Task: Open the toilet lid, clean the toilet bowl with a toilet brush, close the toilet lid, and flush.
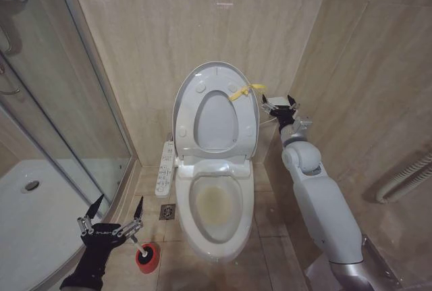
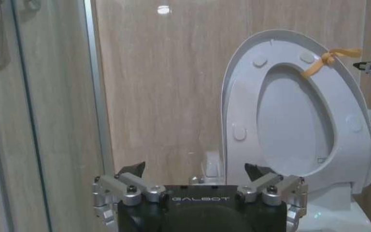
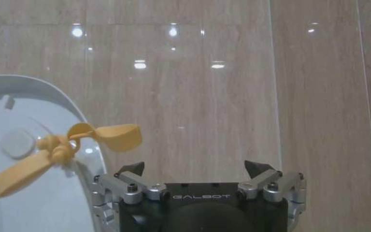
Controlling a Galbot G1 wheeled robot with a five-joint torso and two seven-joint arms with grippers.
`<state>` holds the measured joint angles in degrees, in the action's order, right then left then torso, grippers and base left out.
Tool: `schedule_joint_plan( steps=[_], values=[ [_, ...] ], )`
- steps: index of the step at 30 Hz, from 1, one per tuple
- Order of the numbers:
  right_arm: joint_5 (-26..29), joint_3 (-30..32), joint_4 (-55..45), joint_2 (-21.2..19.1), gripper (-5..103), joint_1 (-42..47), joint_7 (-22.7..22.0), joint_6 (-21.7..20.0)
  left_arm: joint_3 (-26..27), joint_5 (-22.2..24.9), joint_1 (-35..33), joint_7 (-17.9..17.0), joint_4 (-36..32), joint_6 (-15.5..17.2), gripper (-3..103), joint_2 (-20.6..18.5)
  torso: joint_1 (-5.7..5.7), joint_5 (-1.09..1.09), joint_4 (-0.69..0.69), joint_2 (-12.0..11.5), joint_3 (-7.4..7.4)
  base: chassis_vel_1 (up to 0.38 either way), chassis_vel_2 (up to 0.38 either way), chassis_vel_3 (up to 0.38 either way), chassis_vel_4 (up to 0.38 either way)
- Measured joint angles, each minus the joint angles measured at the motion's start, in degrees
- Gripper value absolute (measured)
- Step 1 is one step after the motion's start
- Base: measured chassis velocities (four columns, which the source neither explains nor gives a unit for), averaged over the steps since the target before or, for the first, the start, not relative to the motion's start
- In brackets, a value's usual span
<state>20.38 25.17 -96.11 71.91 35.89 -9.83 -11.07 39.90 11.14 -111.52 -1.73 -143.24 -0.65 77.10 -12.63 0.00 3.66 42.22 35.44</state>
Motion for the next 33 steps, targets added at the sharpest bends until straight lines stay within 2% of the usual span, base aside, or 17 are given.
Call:
schedule_joint_plan(
  steps=[12,14,18,20,33],
  values=[
    [0.44,0.51,-0.55,-1.23,100,0.16,-0.98,0.86,-0.01,0.0,0.0,0.0,-0.01,0.0,100,0.0,-0.03,0.01,0.02,0.0,0.01,-0.151,0.149,0.148,-0.156],
    [0.09,0.42,-0.84,-1.65,100,0.81,-0.8,1.18,0.0,0.0,0.0,0.0,0.0,0.0,100,0.0,-0.08,0.0,-0.04,-0.03,0.03,-0.17,0.189,0.19,-0.138],
    [-0.42,0.24,-1.15,-1.98,100,1.53,-0.55,1.64,0.0,0.0,0.01,0.0,0.0,0.0,100,0.0,-0.08,0.0,-0.03,-0.03,0.03,-0.13,0.147,0.09,-0.077],
    [-0.51,-0.03,-1.53,-2.22,100,2.19,-0.39,1.88,0.0,0.0,0.01,0.0,0.0,0.0,100,-0.01,-0.06,0.01,0.03,-0.03,0.03,-0.015,0.019,0.025,-0.011],
    [0.24,-1.65,-7.63,-4.83,100,7.46,0.59,2.68,0.0,0.0,-0.01,0.0,0.0,0.0,100,0.0,0.0,0.0,0.05,0.01,-0.01,0.035,-0.024,-0.035,0.023]
  ],
)
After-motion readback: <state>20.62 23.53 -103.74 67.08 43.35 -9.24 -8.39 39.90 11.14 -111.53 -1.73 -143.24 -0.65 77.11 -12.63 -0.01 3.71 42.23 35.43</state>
